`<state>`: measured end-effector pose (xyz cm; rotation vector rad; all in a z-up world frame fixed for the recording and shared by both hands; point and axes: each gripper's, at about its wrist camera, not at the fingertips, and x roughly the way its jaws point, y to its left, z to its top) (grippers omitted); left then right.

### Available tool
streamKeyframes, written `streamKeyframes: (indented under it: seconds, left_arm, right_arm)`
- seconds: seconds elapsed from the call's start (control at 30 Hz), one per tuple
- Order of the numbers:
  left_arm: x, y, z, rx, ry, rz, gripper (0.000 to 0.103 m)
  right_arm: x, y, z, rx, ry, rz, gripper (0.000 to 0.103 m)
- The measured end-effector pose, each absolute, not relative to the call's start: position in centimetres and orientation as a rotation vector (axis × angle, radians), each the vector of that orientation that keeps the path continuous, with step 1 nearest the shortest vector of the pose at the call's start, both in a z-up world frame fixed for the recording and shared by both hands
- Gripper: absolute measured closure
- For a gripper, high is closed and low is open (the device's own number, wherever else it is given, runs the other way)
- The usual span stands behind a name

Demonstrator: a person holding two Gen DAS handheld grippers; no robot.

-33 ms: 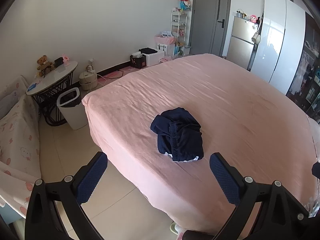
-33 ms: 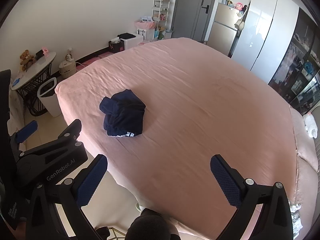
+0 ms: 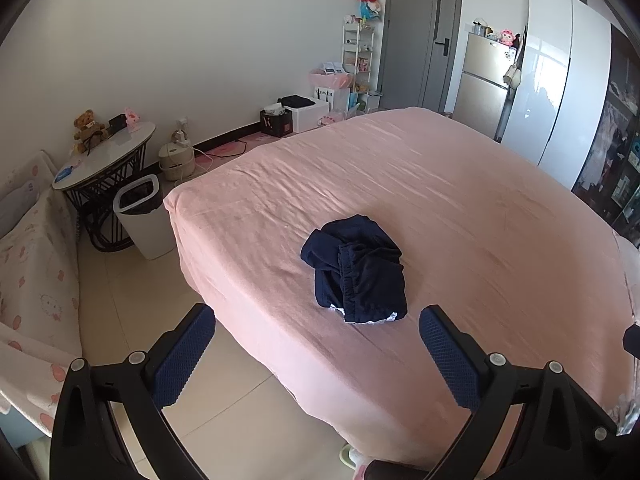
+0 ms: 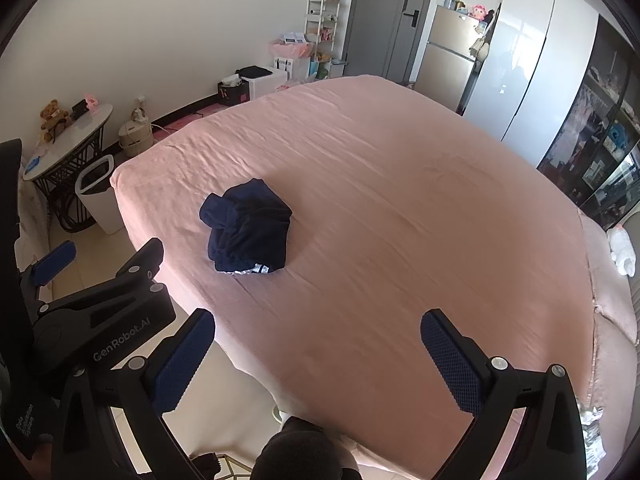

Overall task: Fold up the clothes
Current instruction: 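Move both grippers toward the crumpled navy shorts on the bed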

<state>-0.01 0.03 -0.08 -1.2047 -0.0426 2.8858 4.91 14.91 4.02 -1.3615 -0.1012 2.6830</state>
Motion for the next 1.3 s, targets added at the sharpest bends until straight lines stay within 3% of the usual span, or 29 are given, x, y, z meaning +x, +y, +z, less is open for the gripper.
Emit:
streamKeyframes:
  seconds: [0.63, 0.87, 1.3]
  left_arm:
    - [-2.7, -0.8, -1.5, -1.304, -0.083, 2.871, 0.0]
    - [-4.9, -1.2, -3.7, -1.373, -0.112, 2.834, 0.0]
    - [-8.7, -1.0, -9.8, -1.518, -0.164, 2.731, 0.0]
  right_arm:
    - [1.4, 14.5, 2.4, -1.444, -0.093, 2.687, 0.0]
    - [-1.6, 14.3, 0.6, -1.448, -0.153, 2.732, 0.0]
    - [-6.9, 16.4, -5.9, -1.608, -0.076, 2.756, 0.0]
